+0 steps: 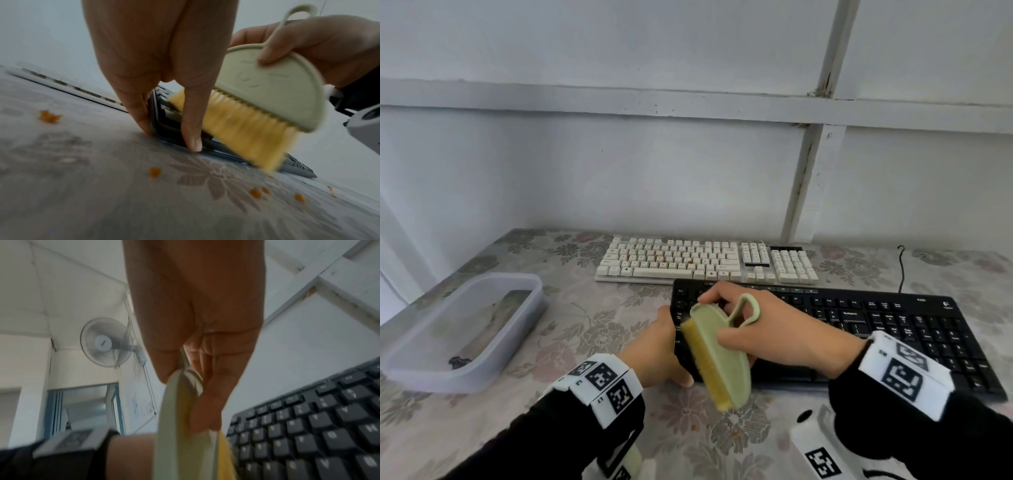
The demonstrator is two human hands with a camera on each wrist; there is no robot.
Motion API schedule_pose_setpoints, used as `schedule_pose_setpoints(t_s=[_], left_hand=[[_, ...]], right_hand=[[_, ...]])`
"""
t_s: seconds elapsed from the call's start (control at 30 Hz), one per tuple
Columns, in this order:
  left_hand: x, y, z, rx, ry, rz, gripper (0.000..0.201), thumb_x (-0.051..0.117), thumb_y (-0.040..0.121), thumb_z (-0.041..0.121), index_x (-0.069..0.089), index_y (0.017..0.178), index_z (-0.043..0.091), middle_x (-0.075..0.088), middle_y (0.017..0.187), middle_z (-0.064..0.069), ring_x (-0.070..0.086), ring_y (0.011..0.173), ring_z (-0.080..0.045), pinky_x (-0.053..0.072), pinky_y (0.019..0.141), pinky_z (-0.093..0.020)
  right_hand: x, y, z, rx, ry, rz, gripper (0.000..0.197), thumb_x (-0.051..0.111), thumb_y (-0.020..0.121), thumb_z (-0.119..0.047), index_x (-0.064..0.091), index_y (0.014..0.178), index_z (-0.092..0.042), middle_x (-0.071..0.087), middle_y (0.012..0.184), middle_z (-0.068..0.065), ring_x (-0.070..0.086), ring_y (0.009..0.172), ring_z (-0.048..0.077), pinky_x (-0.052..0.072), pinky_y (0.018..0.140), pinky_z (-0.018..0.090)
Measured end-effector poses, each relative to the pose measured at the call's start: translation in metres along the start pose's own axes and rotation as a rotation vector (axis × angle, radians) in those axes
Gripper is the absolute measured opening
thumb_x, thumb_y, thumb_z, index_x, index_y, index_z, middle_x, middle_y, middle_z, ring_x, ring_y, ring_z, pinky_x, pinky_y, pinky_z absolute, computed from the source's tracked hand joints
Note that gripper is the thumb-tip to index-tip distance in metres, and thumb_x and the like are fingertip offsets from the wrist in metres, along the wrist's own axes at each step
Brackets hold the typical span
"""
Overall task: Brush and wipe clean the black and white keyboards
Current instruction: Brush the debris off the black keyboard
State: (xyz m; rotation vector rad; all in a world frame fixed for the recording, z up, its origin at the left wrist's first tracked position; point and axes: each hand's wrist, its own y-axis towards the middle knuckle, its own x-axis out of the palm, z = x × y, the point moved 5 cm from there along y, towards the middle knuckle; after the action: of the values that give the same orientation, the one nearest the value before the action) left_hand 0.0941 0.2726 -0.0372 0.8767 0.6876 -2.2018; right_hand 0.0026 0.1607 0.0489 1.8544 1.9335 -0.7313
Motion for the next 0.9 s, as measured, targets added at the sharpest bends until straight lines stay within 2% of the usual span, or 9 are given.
schedule_pose_setpoints(t_s=[0.1, 0.17, 0.23, 0.33, 0.4, 0.5, 0.6, 0.73, 0.9], left_hand=[[0.000, -0.001, 0.000, -0.005, 0.003, -0.002, 0.092, 0.083, 0.060, 0.014, 0.024, 0.131, 0.015, 0.048, 0.109, 0.005, 0.050, 0.096, -0.014, 0.042, 0.077, -0.025], [0.001, -0.001, 0.000, -0.005, -0.002, -0.006, 0.091, 0.083, 0.062, 0.014, 0.024, 0.131, 0.015, 0.052, 0.116, 0.003, 0.052, 0.102, -0.015, 0.043, 0.082, -0.025], [0.001, -0.002, 0.000, -0.009, -0.020, -0.011, 0.091, 0.083, 0.062, 0.013, 0.024, 0.131, 0.015, 0.054, 0.117, 0.002, 0.054, 0.105, -0.017, 0.044, 0.084, -0.025], [0.001, -0.003, 0.000, -0.012, -0.038, -0.013, 0.091, 0.083, 0.062, 0.012, 0.023, 0.131, 0.016, 0.054, 0.116, 0.002, 0.054, 0.105, -0.016, 0.043, 0.082, -0.023], [0.001, -0.003, 0.000, -0.012, -0.036, -0.011, 0.091, 0.083, 0.062, 0.012, 0.023, 0.130, 0.016, 0.054, 0.116, 0.002, 0.054, 0.105, -0.016, 0.043, 0.083, -0.023], [0.000, -0.003, 0.001, -0.017, -0.029, -0.011, 0.090, 0.083, 0.063, 0.013, 0.023, 0.130, 0.015, 0.055, 0.116, 0.000, 0.055, 0.104, -0.016, 0.045, 0.083, -0.024], [0.000, -0.004, 0.001, -0.018, -0.023, -0.011, 0.091, 0.083, 0.063, 0.013, 0.022, 0.131, 0.016, 0.055, 0.117, 0.001, 0.055, 0.104, -0.016, 0.044, 0.083, -0.024], [0.000, -0.004, 0.001, -0.019, -0.016, -0.014, 0.091, 0.082, 0.064, 0.013, 0.021, 0.131, 0.016, 0.055, 0.116, 0.001, 0.055, 0.104, -0.016, 0.046, 0.084, -0.025], [0.000, -0.003, 0.000, -0.004, -0.016, -0.008, 0.093, 0.084, 0.061, 0.015, 0.023, 0.131, 0.017, 0.054, 0.116, 0.003, 0.055, 0.102, -0.015, 0.046, 0.084, -0.025]], right_hand=[[-0.015, -0.016, -0.003, 0.009, 0.036, -0.022, 0.039, 0.059, 0.085, -0.007, 0.053, 0.115, -0.031, 0.065, 0.094, 0.001, 0.067, 0.073, 0.011, 0.058, 0.059, 0.030], [-0.035, -0.023, -0.005, 0.013, 0.034, 0.064, 0.035, 0.061, 0.087, -0.008, 0.051, 0.111, -0.032, 0.067, 0.089, 0.002, 0.066, 0.063, 0.006, 0.053, 0.051, 0.024], [-0.058, -0.025, -0.006, -0.006, 0.038, 0.199, 0.030, 0.064, 0.086, -0.010, 0.055, 0.106, -0.032, 0.069, 0.087, 0.004, 0.067, 0.061, 0.010, 0.051, 0.047, 0.024], [-0.089, -0.023, -0.002, -0.018, 0.114, 0.386, 0.025, 0.072, 0.081, -0.014, 0.068, 0.099, -0.030, 0.068, 0.087, 0.005, 0.069, 0.075, 0.022, 0.057, 0.054, 0.031], [-0.098, -0.019, 0.003, -0.017, 0.162, 0.462, 0.019, 0.076, 0.078, -0.015, 0.074, 0.091, -0.028, 0.067, 0.084, 0.001, 0.066, 0.077, 0.017, 0.059, 0.062, 0.033], [-0.097, -0.010, 0.009, 0.001, 0.184, 0.529, 0.010, 0.079, 0.074, -0.013, 0.076, 0.080, -0.020, 0.067, 0.076, 0.006, 0.059, 0.072, 0.016, 0.055, 0.072, 0.036], [-0.089, -0.001, 0.011, 0.005, 0.114, 0.598, 0.009, 0.082, 0.071, -0.017, 0.075, 0.077, -0.015, 0.068, 0.066, -0.001, 0.057, 0.062, 0.010, 0.049, 0.064, 0.027], [-0.072, 0.006, 0.008, -0.011, -0.057, 0.604, 0.014, 0.076, 0.078, -0.024, 0.073, 0.085, -0.012, 0.070, 0.077, 0.002, 0.058, 0.064, 0.007, 0.042, 0.051, 0.006], [-0.055, 0.013, 0.008, -0.049, -0.081, 0.613, 0.017, 0.062, 0.089, -0.027, 0.062, 0.091, -0.010, 0.060, 0.076, 0.000, 0.050, 0.065, 0.008, 0.038, 0.054, 0.011]])
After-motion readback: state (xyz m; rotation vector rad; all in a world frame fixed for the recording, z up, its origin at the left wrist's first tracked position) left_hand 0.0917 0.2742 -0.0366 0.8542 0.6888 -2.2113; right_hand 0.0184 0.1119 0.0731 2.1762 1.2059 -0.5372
